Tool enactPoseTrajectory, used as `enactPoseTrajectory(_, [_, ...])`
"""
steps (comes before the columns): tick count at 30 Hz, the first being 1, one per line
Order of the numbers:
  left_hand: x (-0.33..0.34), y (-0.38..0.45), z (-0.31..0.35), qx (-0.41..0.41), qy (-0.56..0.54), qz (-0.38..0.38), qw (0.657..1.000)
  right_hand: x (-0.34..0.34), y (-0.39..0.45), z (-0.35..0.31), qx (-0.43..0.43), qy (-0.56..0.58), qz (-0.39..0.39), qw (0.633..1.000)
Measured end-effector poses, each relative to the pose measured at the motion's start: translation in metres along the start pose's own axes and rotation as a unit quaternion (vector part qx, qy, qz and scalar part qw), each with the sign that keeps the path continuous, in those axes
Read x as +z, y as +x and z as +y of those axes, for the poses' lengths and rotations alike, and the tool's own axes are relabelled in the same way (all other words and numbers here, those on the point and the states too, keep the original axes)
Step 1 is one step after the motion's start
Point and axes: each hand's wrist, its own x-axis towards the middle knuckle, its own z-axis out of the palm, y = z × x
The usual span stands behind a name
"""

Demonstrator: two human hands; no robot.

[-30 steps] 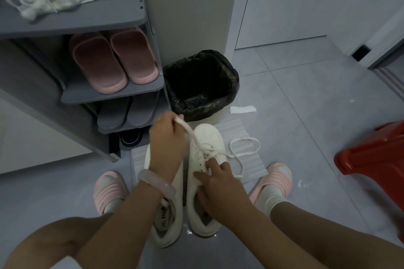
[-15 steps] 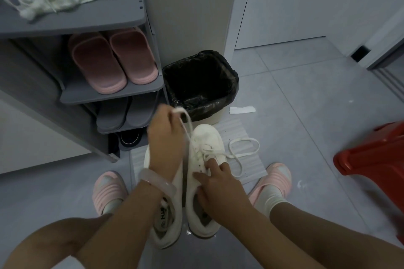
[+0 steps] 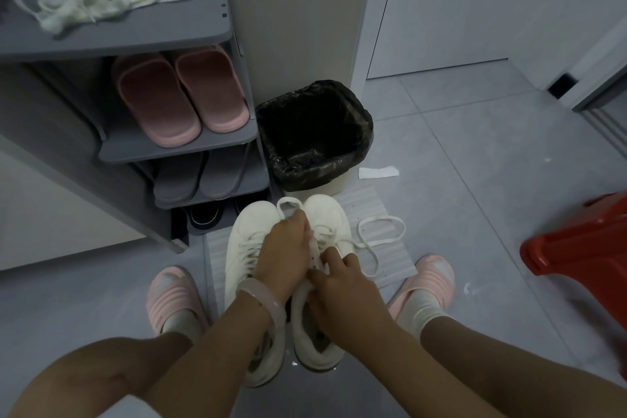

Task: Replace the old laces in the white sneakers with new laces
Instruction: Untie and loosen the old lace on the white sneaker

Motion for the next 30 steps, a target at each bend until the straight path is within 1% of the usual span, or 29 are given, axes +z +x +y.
enactPoseTrajectory(4, [-0.035, 0.009, 0.006, 0.013, -0.046, 0.141, 0.989, -0.002, -0.001, 0.0, 0.009, 0.021, 0.006, 1.0])
enactPoseTrajectory(5, [-0.043, 0.011, 0.006, 0.016, -0.053, 0.16, 0.986, -0.004, 0.0, -0.002, 0.01, 0.019, 0.006, 1.0])
enactPoseTrajectory(6, [-0.049, 0.013, 0.005, 0.019, -0.049, 0.16, 0.986, -0.005, 0.003, -0.001, 0.009, 0.018, -0.008, 1.0])
enactPoseTrajectory(8, [-0.052, 0.011, 0.0, 0.016, -0.008, 0.106, 0.994, -0.011, 0.008, 0.003, 0.012, 0.055, -0.053, 0.997])
enactPoseTrajectory(9, [-0.05, 0.008, -0.002, 0.002, 0.014, 0.067, 0.998, -0.014, 0.011, 0.007, 0.022, 0.087, -0.044, 0.995])
enactPoseTrajectory(10, [-0.046, 0.004, -0.004, -0.013, 0.034, 0.03, 0.999, -0.016, 0.017, 0.013, 0.035, 0.121, -0.015, 0.992])
enactPoseTrajectory(12, [-0.036, -0.005, -0.007, -0.01, 0.058, -0.022, 0.998, -0.016, 0.028, 0.026, 0.065, 0.163, 0.042, 0.984])
enactPoseTrajectory(14, [-0.026, -0.014, -0.003, 0.012, 0.054, -0.074, 0.996, -0.011, 0.038, 0.035, 0.077, 0.172, 0.05, 0.981])
enactPoseTrajectory(16, [-0.019, -0.022, 0.0, 0.01, 0.034, -0.146, 0.989, -0.008, 0.042, 0.039, 0.102, 0.157, 0.032, 0.982])
enactPoseTrajectory(18, [-0.014, -0.026, -0.001, 0.003, 0.037, -0.188, 0.981, -0.006, 0.043, 0.038, 0.12, 0.155, 0.021, 0.98])
enactPoseTrajectory(21, [-0.013, -0.027, -0.006, 0.027, 0.053, -0.187, 0.981, -0.004, 0.044, 0.034, 0.124, 0.136, 0.015, 0.983])
enactPoseTrajectory(26, [-0.016, -0.027, -0.01, 0.088, 0.057, -0.184, 0.977, -0.005, 0.055, 0.026, 0.123, 0.018, -0.029, 0.992])
enactPoseTrajectory(28, [-0.013, -0.028, -0.01, 0.09, 0.071, -0.183, 0.976, -0.008, 0.059, 0.02, 0.121, -0.022, -0.046, 0.991])
enactPoseTrajectory(30, [-0.008, -0.031, -0.009, 0.077, 0.106, -0.173, 0.976, -0.011, 0.062, 0.018, 0.126, -0.042, -0.054, 0.99])
